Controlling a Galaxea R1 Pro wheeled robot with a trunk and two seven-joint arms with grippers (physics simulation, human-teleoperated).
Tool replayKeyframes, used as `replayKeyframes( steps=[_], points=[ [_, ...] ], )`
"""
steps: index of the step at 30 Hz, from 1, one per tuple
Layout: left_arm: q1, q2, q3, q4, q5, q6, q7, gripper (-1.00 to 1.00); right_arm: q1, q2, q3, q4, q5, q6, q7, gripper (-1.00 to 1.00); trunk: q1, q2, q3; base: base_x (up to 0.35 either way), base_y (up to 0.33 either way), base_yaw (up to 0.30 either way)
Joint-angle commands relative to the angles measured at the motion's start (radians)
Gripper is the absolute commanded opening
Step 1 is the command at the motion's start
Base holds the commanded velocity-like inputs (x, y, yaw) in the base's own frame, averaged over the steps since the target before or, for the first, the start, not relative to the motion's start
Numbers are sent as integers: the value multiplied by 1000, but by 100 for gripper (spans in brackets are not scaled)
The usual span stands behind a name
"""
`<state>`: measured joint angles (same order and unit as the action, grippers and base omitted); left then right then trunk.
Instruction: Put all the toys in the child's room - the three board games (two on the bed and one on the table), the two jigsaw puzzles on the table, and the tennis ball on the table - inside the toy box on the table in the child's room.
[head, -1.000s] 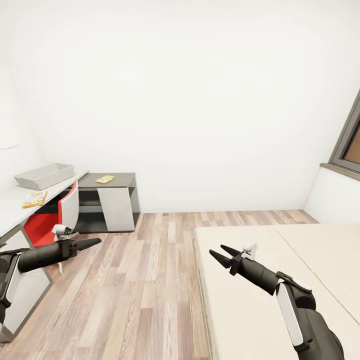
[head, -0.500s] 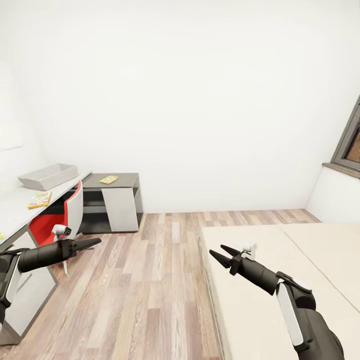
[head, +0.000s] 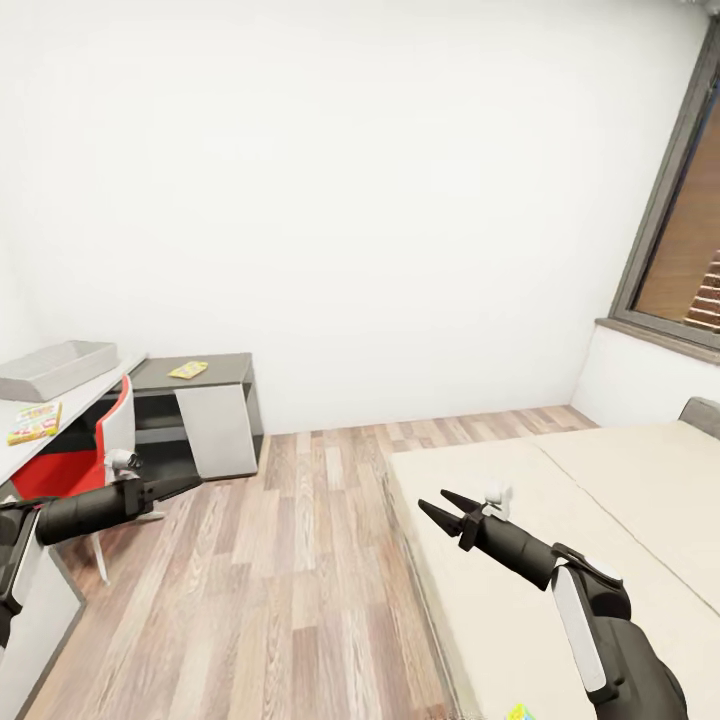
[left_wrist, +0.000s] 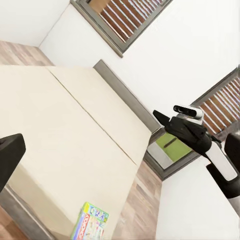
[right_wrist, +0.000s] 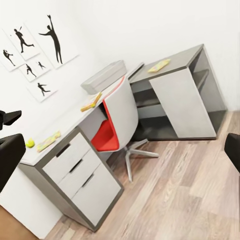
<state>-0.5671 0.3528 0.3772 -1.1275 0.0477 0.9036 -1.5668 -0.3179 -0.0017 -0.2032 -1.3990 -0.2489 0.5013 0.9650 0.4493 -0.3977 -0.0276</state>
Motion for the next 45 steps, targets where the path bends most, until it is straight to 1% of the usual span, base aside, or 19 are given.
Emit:
replayKeyframes(
  steps=[1, 21, 45],
  points=[
    [0, 0, 0, 0, 0, 11, -4, 100, -1, 0, 0, 0, -6, 8, 1, 100, 1, -2, -2, 0, 288, -255],
    [0, 0, 0, 1, 0, 11, -4, 100, -1, 0, -1, 0, -6, 8, 1, 100, 1, -2, 10, 0, 272, -256],
    [0, 1, 0, 0, 0, 11, -4, 100, -1, 2, -1, 0, -6, 8, 1, 100, 1, -2, 26, 0, 25, -257]
  ],
)
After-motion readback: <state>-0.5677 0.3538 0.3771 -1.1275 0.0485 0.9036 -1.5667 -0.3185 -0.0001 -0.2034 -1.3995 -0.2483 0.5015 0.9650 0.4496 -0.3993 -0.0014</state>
